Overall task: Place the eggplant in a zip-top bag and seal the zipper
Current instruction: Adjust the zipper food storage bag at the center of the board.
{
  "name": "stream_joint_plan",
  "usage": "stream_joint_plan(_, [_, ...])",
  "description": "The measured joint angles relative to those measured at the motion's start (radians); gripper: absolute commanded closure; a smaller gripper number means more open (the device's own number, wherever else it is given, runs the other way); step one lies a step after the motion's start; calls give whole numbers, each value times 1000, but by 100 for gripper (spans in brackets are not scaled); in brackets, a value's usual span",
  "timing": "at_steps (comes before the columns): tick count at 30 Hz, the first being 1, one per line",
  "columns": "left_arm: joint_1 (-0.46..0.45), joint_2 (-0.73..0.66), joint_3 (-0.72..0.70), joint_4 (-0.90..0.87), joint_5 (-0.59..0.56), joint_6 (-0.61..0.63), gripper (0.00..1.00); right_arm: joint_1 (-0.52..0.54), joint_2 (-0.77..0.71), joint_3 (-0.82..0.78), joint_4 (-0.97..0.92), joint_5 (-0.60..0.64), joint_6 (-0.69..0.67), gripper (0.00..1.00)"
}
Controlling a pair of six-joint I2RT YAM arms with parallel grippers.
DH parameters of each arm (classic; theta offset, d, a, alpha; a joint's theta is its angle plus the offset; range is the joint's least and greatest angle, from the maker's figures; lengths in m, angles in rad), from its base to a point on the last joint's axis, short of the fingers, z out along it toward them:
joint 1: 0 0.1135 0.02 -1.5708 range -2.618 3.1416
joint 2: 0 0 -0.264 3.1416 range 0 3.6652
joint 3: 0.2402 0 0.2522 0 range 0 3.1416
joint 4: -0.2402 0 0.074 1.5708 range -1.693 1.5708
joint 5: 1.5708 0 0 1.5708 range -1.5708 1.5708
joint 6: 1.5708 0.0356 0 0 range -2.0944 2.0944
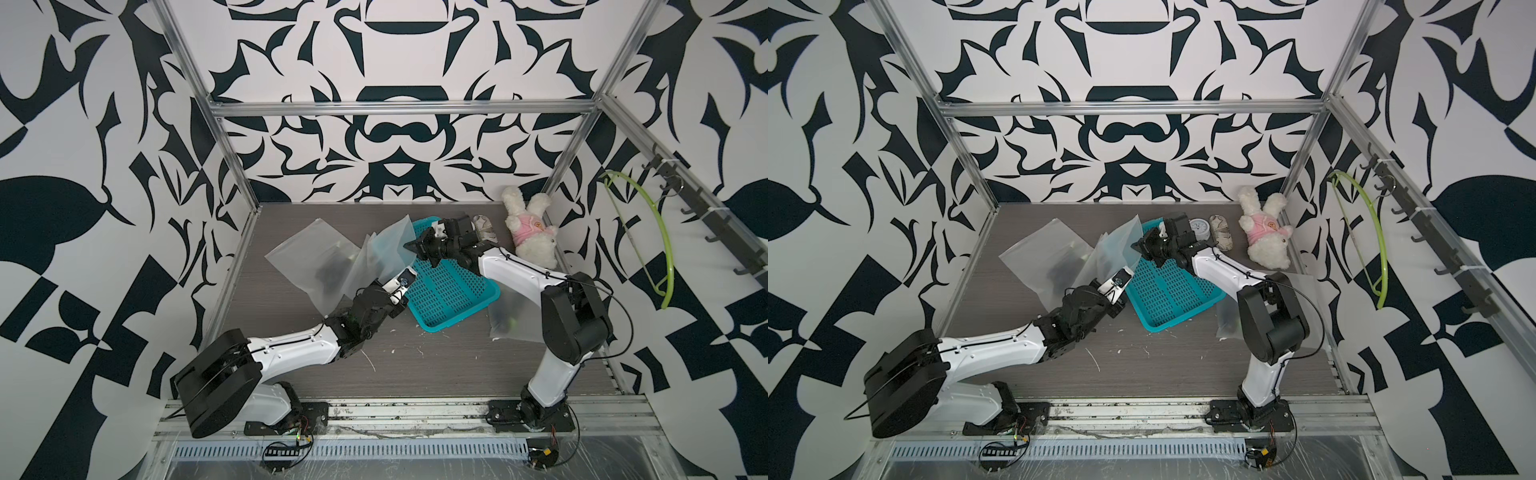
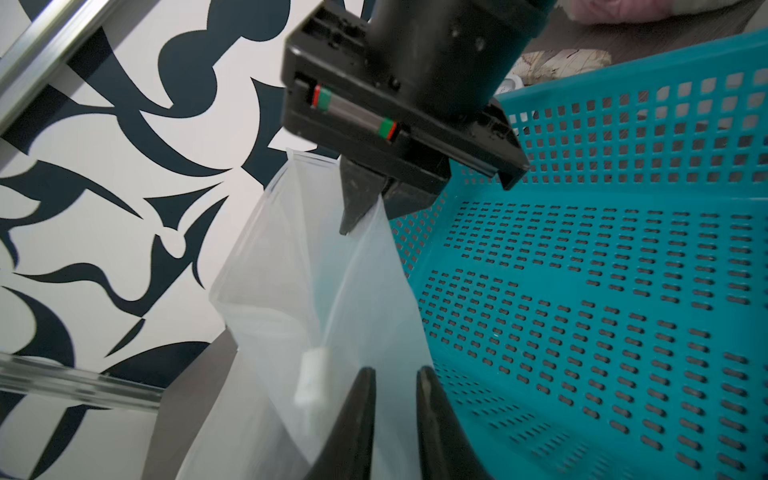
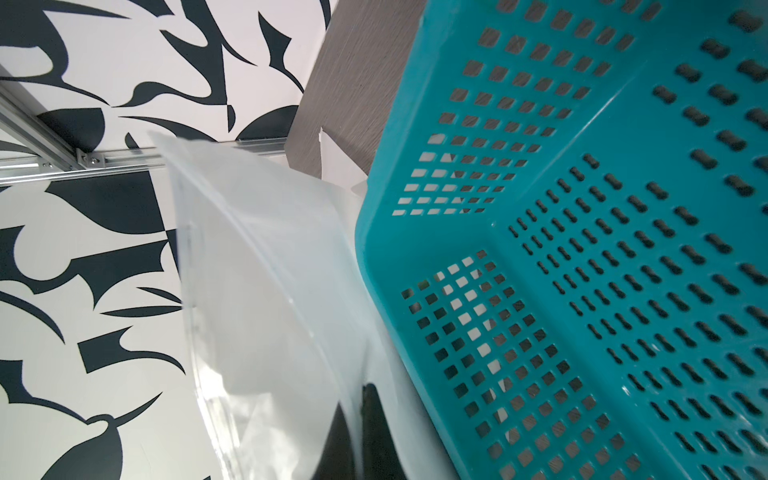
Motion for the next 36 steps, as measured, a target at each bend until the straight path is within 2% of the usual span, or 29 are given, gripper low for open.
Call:
stream_joint_plan(6, [23, -76, -86, 56, 131, -29, 100, -2, -7, -16, 4, 0, 10, 100])
stream_joint_plan(13, [46, -106, -131, 109, 224, -59, 100, -2, -29, -39, 14, -4, 16, 100])
stream_joint_plan(14, [49, -106, -131, 113, 229, -60, 94, -2, -33, -45, 16, -4, 17, 100])
stream_joint_plan(18, [58, -106, -131, 121, 240, -61, 89, -1, -47, -66, 23, -3, 24, 100])
stream_joint_plan(22, [62, -95, -127, 127, 247, -55, 93, 6, -49, -74, 35, -3, 37, 100])
stream_joint_plan(25, [63, -87, -122, 127, 251, -48, 86, 6, -49, -76, 38, -3, 43, 100])
stream_joint_plan(32, [66, -87, -114, 121, 269, -35, 83, 6, -49, -77, 45, -3, 44, 100])
stream_joint_plan(33, [66, -87, -114, 118, 272, -34, 84, 6, -49, -77, 45, -3, 44, 100])
stream_joint_plan(36, [68, -87, -114, 114, 277, -28, 94, 6, -49, -77, 45, -3, 44, 100])
